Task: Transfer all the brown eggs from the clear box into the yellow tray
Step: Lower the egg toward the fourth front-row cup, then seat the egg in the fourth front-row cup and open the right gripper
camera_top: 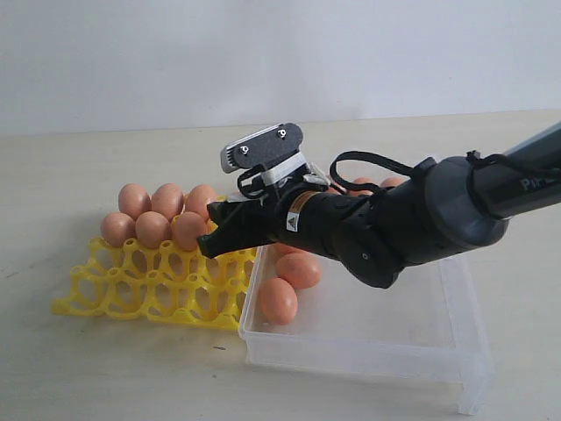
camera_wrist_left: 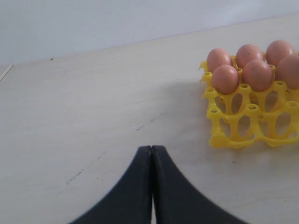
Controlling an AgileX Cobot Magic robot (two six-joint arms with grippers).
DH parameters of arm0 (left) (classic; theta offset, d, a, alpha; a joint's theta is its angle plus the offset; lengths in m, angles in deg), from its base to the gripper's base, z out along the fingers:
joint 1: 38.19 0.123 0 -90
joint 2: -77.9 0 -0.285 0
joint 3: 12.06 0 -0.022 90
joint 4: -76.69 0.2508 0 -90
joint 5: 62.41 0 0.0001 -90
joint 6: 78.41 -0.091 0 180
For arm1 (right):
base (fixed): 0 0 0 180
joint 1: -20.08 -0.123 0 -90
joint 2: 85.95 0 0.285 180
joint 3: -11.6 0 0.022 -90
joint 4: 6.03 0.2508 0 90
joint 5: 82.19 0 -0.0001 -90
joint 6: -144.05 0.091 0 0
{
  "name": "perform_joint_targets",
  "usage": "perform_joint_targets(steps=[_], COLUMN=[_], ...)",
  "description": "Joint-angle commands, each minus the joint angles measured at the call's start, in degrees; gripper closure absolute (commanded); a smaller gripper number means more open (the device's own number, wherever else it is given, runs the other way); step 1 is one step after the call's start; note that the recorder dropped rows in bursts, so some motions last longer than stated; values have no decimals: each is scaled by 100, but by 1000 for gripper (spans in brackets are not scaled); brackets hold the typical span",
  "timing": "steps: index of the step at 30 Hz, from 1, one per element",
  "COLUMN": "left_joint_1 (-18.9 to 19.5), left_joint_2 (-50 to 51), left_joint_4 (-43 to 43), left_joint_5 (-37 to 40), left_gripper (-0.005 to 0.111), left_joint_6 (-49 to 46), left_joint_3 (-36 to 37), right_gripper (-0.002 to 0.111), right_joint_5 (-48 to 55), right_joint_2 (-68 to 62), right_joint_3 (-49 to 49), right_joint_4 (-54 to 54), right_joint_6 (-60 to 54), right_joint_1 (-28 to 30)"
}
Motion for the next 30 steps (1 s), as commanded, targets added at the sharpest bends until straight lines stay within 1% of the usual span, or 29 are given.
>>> perform_joint_targets(steps=[1, 4, 8, 16, 30], left_joint_1=[-28, -28, -28, -28, -28], left_joint_2=[-32, -32, -32, -32, -32], left_joint_4=[-6, -6, -6, -6, -6], left_joint_5=[-35, -35, -35, -35, -35], left_gripper=[107, 107, 107, 107, 107], left_joint_6=[26, 26, 26, 26, 26], left_joint_3=[-23, -23, -23, -23, -23], right_gripper=[108, 108, 108, 108, 108], right_joint_5=[-177, -328, -499, -156, -195], right_joint_2=[-95, -95, -95, -239, -507], right_joint_3=[-33, -33, -60, -465, -491], right_joint_4=[3, 3, -290, -304, -304], right_joint_6=[19, 73, 363, 449, 464], right_joint_1=[61, 61, 61, 61, 61])
